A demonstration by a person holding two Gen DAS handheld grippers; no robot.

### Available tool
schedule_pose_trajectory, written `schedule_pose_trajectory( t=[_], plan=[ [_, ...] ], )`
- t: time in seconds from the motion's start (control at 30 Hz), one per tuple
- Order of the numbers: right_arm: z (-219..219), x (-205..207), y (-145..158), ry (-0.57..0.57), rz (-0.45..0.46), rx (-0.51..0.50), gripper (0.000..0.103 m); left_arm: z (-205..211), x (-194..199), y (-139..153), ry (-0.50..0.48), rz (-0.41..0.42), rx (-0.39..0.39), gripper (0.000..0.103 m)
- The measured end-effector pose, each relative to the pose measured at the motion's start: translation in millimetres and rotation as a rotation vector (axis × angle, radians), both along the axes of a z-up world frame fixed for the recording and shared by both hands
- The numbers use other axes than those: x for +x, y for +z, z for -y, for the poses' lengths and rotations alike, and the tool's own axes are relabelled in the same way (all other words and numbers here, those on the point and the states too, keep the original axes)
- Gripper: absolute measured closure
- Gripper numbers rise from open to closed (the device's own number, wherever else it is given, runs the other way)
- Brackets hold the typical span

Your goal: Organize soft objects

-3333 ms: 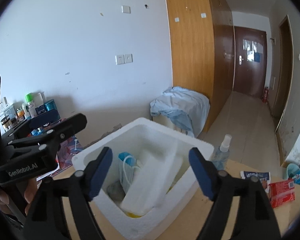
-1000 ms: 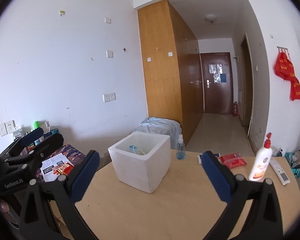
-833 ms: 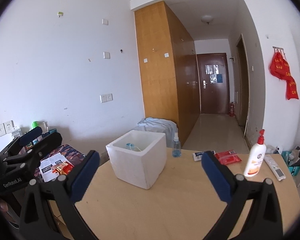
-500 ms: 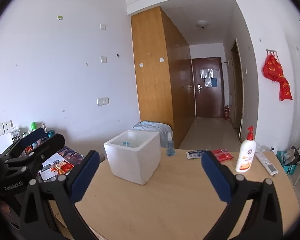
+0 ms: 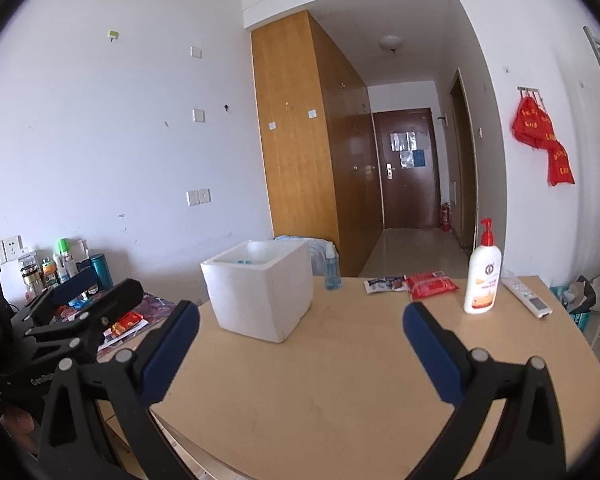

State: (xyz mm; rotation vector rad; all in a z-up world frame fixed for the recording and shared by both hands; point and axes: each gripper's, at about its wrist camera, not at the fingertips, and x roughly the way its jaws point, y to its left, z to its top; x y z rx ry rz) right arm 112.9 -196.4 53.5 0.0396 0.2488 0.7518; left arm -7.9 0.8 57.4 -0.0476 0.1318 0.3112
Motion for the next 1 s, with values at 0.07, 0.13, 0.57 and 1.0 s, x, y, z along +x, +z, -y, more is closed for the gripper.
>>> schedule_pose_trajectory(
  t=[0.07, 0.13, 0.57, 1.0],
  plan=[
    [3, -3, -7, -0.002, 0.003, 0.004, 0.000, 0, -1, -7, -0.007, -0.006, -0.006, 0.000],
    [7, -8, -14, -0.011, 0.015, 0.008, 0.000, 2, -2, -14, -0.021, -0.005, -0.004, 0.000],
    [27, -24, -45, -0.077, 0.028, 0.017, 0.000, 31, -10, -49, -0.075, -0.041, 0.082, 0.000],
    [28, -27, -46, -0.079, 0.023, 0.021, 0.000, 32, -11, -47, -0.075, -0.029, 0.078, 0.000]
  ],
)
